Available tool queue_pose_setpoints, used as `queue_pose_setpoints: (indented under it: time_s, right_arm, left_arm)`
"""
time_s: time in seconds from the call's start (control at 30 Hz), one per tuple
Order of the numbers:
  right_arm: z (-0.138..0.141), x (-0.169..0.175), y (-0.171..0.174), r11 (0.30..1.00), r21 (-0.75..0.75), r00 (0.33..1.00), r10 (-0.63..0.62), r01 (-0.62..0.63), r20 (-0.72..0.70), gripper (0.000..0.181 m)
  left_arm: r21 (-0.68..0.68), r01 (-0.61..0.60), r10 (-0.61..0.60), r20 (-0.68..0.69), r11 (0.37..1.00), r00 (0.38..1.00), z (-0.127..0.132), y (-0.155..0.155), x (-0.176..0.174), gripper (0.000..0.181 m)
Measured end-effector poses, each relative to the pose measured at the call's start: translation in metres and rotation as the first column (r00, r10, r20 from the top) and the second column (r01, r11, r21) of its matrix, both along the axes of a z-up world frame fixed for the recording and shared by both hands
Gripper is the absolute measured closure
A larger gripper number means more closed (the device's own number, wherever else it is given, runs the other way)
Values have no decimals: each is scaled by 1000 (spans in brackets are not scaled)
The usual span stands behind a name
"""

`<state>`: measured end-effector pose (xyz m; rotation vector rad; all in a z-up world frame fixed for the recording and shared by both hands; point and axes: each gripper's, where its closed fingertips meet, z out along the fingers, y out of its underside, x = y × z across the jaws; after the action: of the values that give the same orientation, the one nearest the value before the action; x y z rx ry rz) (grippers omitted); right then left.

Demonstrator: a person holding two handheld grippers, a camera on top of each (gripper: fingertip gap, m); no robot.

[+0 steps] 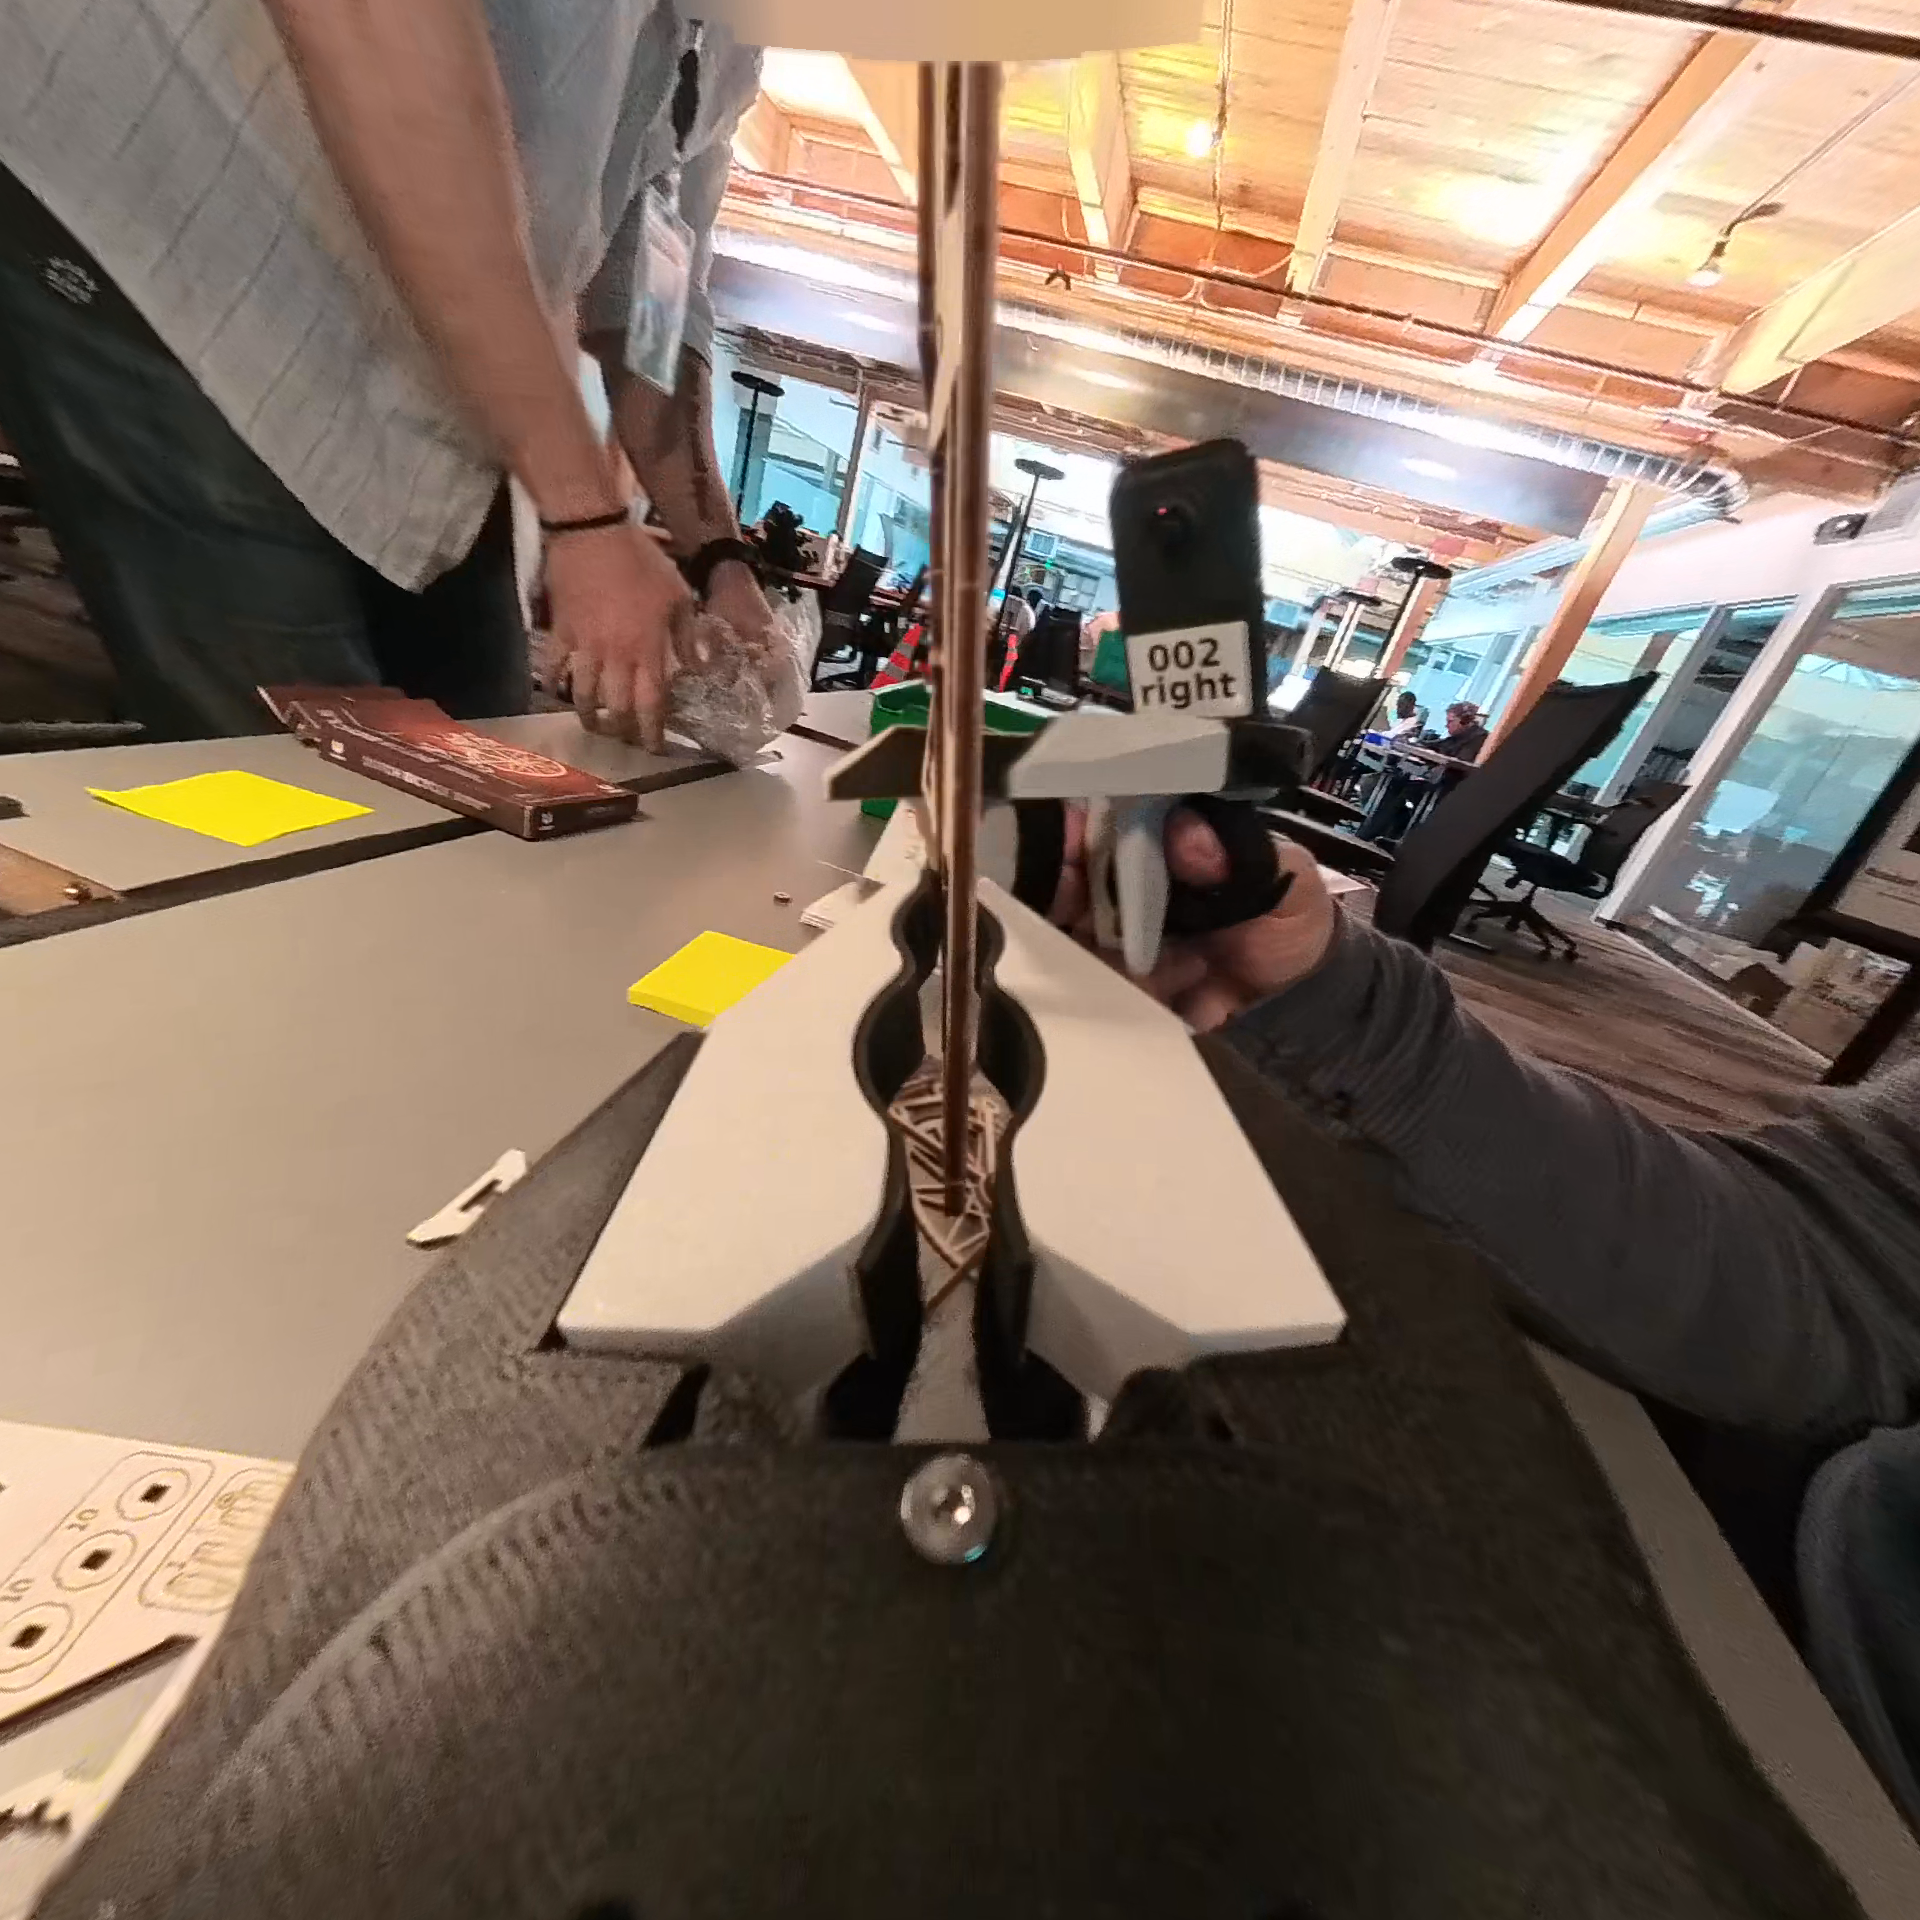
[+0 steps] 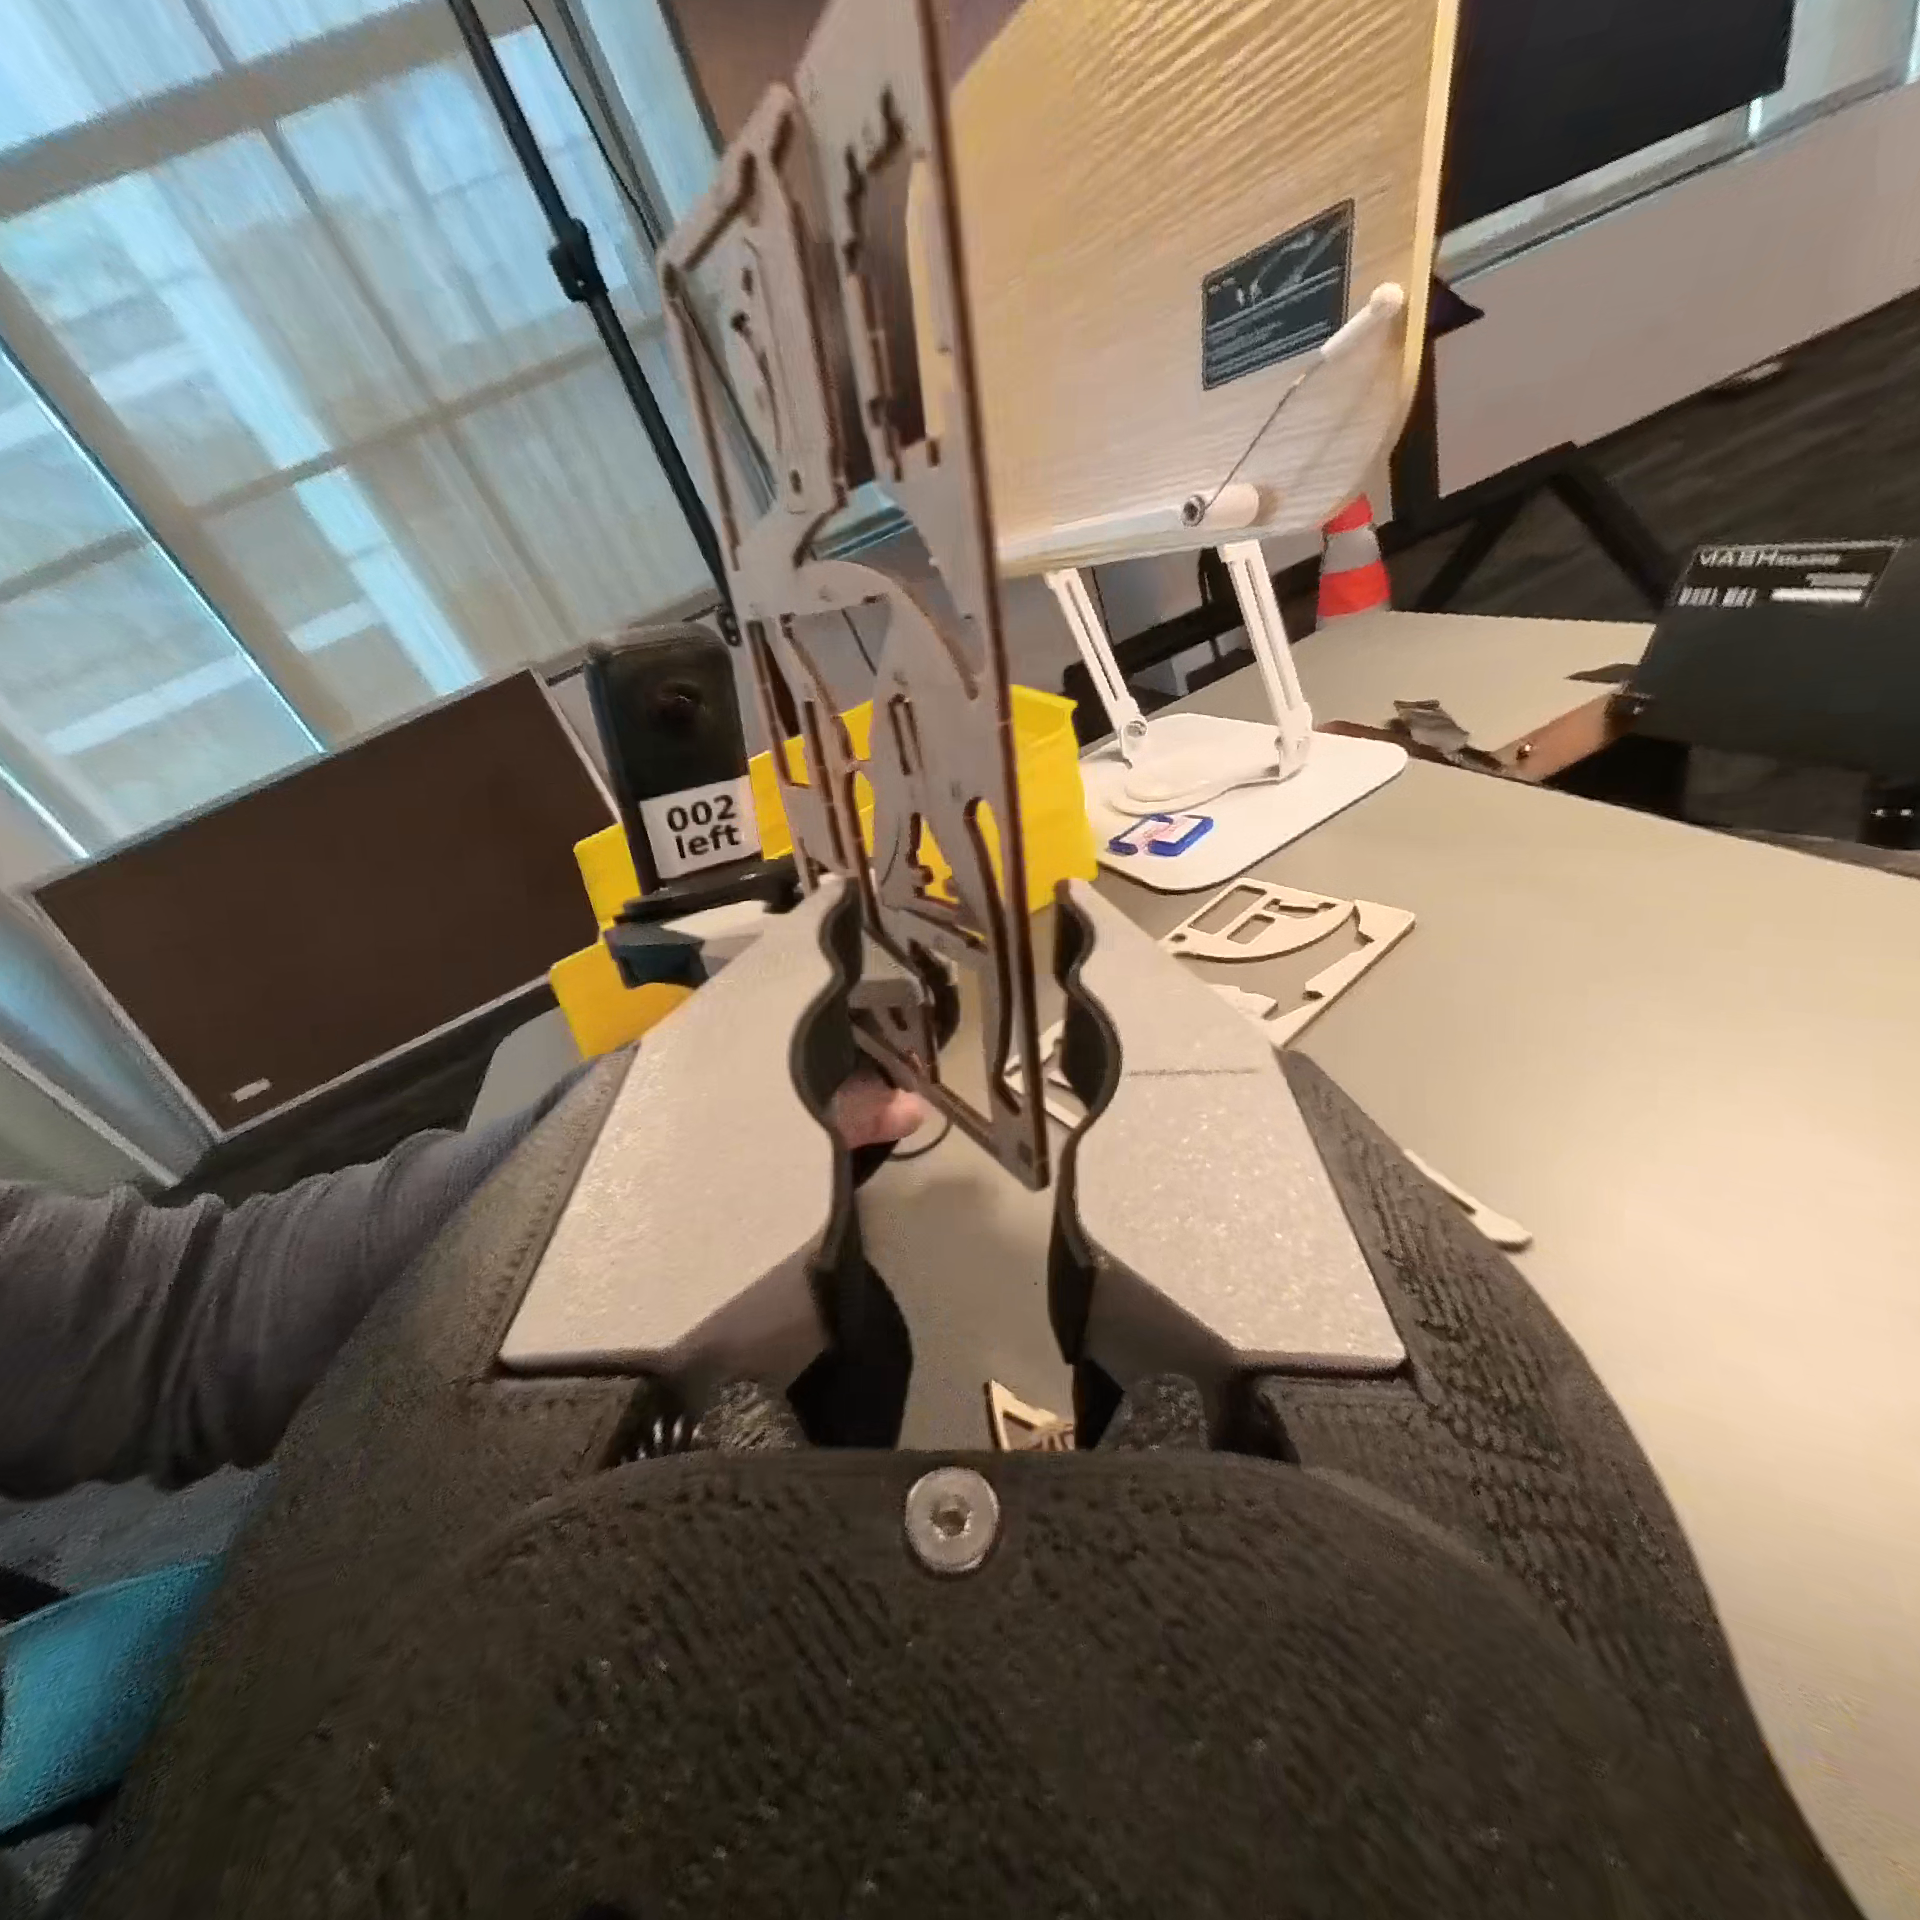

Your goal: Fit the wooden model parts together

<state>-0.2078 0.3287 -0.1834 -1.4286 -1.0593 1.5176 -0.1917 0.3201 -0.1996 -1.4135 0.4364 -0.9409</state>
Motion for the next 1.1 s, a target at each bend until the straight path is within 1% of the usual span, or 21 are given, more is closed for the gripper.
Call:
queue_pose_setpoints:
  time_s: [0.1, 0.17, 0.2, 0.23, 0.3, 0.37, 0.43, 0.5, 0.6, 0.73, 0.8, 0.87, 0.9, 0.97, 1.03, 1.07, 1.1]
  right_arm:
    - [1, 0, -1, 999, -30, 1000, 21, -21, -19, 163]
    - [0, 0, -2, 999, -36, 999, 32, -33, -15, 166]
    - [-3, 0, 0, 999, -25, 1000, 24, -24, -1, 166]
    - [-7, 0, 3, 1000, 0, 999, 1, -1, 33, 171]
    - [-10, 1, 7, 997, 56, 997, -50, 46, 62, 172]
    - [-8, 1, 8, 995, 75, 995, -71, 66, 66, 172]
    - [-12, -1, 11, 989, 103, 989, -113, 103, 99, 170]
    - [-8, -1, 13, 985, 111, 987, -141, 132, 80, 156]
    - [3, 7, 22, 964, 165, 975, -218, 210, 34, 151]
    - [4, 7, 22, 941, 235, 965, -259, 243, 42, 151]
    - [9, 11, 27, 922, 258, 954, -301, 289, 8, 150]
    - [16, 17, 29, 905, 282, 945, -326, 318, -21, 148]
    - [17, 17, 27, 914, 273, 951, -307, 301, -21, 147]
    - [19, 16, 18, 955, 205, 976, -215, 216, -28, 145]
    - [17, 15, 4, 993, 101, 998, -65, 66, -20, 147]
    - [16, 14, -6, 999, 44, 999, 32, -31, -23, 158]
    - [18, 15, -15, 993, -10, 992, 116, -116, -50, 162]
  left_arm:
    - [2, 21, -21, 0, 1000, 1000, 0, -2, 4, 180]
    - [1, 20, -20, -4, 1000, 1000, 0, -2, 4, 180]
    - [-2, 10, -10, -18, 1000, 1000, -2, -1, 4, 180]
    - [-2, -1, 1, -41, 1000, 999, -4, 0, 5, 180]
    - [35, -39, 43, -118, 999, 992, -7, 1, 8, 180]
    - [40, -47, 51, -123, 998, 991, -4, 0, 8, 180]
    - [16, -40, 42, -94, 999, 995, -8, 3, 4, 180]
    - [-11, -49, 49, -66, 999, 997, -10, 6, -1, 180]
    - [-17, -56, 55, -38, 998, 998, -7, 6, -7, 180]
    - [-34, -73, 72, -25, 997, 997, -8, 9, -11, 180]
    - [-50, -80, 80, 5, 996, 997, -8, 10, -16, 180]
    - [-61, -56, 59, 41, 997, 997, -6, 8, -20, 180]
    - [-62, -21, 24, 58, 998, 998, -4, 5, -19, 180]
    - [-40, 99, -94, 104, 994, 990, 3, -7, -12, 180]
    - [-35, 180, -173, 141, 983, 975, 7, -15, -7, 180]
    - [-36, 210, -203, 152, 977, 967, 8, -18, -5, 180]
    - [-36, 225, -217, 158, 974, 963, 8, -19, -3, 180]
